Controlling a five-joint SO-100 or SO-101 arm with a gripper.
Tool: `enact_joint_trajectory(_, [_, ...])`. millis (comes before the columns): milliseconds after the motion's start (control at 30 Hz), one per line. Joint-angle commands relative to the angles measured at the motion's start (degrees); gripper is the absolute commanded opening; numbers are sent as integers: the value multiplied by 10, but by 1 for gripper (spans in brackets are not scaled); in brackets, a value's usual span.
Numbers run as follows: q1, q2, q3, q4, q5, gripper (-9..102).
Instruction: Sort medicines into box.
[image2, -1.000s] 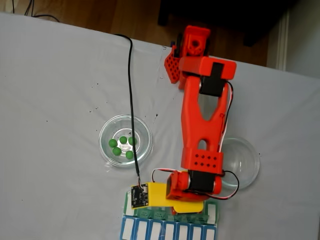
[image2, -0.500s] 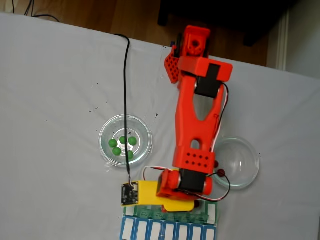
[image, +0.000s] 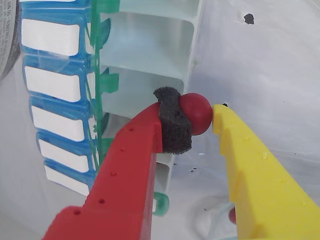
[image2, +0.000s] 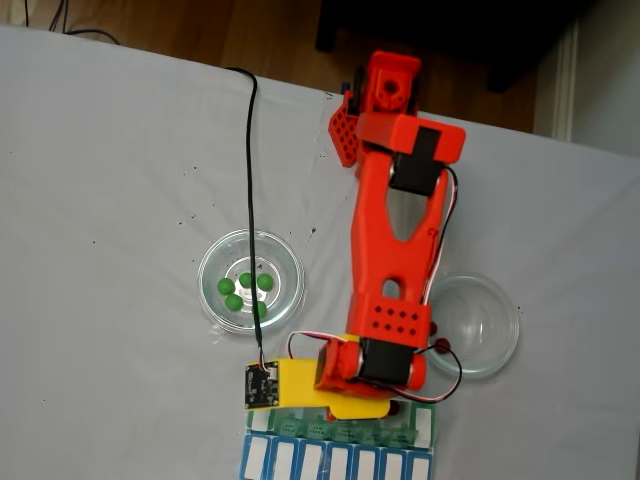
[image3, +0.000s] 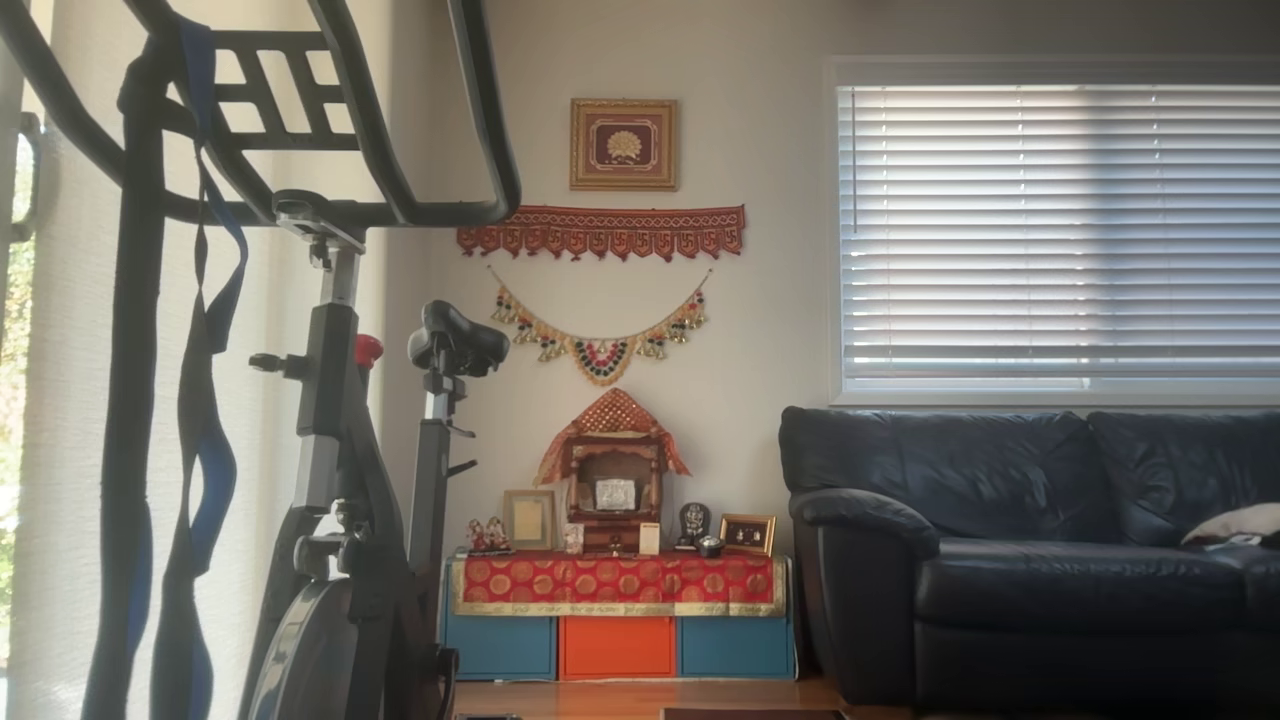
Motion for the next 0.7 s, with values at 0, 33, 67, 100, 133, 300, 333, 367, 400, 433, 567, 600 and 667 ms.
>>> enact_joint_trajectory(0, [-16, 13, -54, -11, 2, 1])
enact_joint_trajectory(33, [-19, 11, -54, -13, 2, 1])
enact_joint_trajectory(67, [-22, 8, -52, -15, 2, 1])
enact_joint_trajectory(100, [-25, 7, -49, -19, 0, 1])
enact_joint_trajectory(133, [-26, 8, -45, -26, 0, 1])
enact_joint_trajectory(300, [-28, 11, -41, -45, -4, 1])
enact_joint_trajectory(333, [-30, 12, -39, -51, -5, 1])
enact_joint_trajectory(367, [-31, 16, -33, -60, -5, 1])
enact_joint_trajectory(400, [-31, 17, -29, -68, -5, 1])
enact_joint_trajectory(433, [-32, 18, -28, -71, -4, 1])
enact_joint_trajectory(567, [-31, 23, -26, -83, -2, 1])
enact_joint_trajectory(600, [-30, 25, -24, -86, -2, 1])
enact_joint_trajectory(667, [-28, 25, -22, -91, -3, 1])
